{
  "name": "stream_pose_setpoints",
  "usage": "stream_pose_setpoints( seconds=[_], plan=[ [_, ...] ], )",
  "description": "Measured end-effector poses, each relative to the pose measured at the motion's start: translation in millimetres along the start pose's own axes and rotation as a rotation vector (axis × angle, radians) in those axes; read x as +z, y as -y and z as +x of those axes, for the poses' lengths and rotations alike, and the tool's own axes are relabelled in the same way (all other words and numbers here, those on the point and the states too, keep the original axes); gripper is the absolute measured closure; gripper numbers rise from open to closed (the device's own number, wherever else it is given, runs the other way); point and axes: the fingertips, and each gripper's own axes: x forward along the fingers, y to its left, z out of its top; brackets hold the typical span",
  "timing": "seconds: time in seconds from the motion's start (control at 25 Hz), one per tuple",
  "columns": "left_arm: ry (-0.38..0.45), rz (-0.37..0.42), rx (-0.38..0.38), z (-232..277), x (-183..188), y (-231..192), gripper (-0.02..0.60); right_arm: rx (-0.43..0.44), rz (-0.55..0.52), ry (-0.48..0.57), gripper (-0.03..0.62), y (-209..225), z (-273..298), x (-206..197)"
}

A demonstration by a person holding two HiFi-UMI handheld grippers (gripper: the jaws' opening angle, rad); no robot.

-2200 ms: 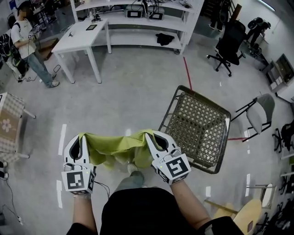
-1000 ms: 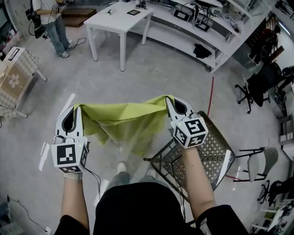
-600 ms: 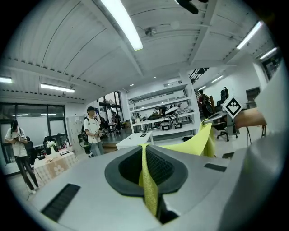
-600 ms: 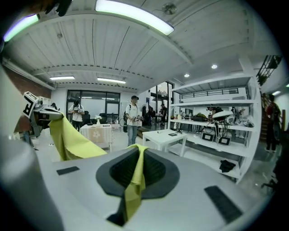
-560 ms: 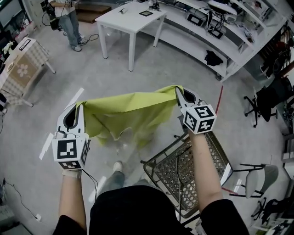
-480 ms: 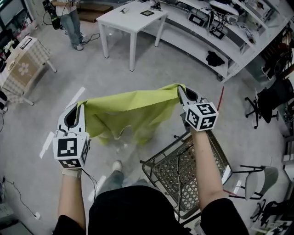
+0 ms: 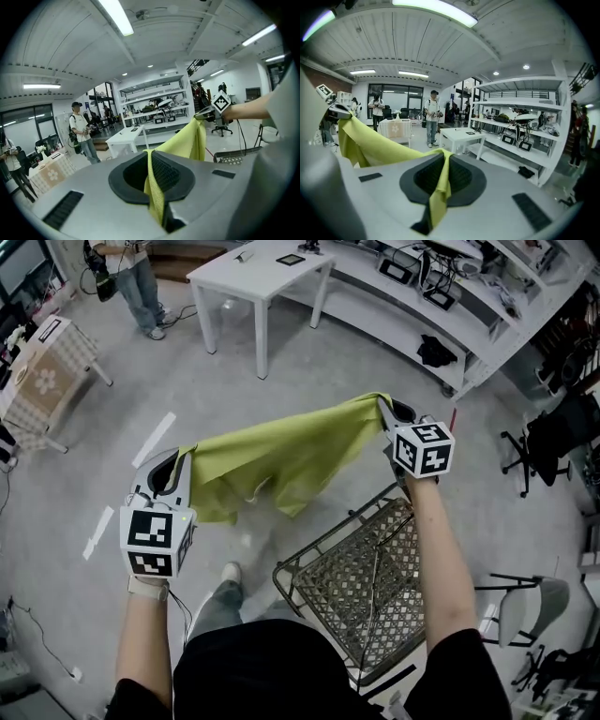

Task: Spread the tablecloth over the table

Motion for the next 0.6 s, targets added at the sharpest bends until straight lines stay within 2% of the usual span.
stream_pose_setpoints(
  seconds=[0.32, 0.6],
  plan=[
    [-0.087, 0.087, -0.144, 19, 17, 70, 0.567, -0.031, -0.161, -0.060, 0.582, 61, -27, -2],
    [-0.103, 0.152, -0.234, 26, 39, 117, 0.568, -0.064, -0.274, -0.066, 0.582, 103, -57, 8]
  ],
)
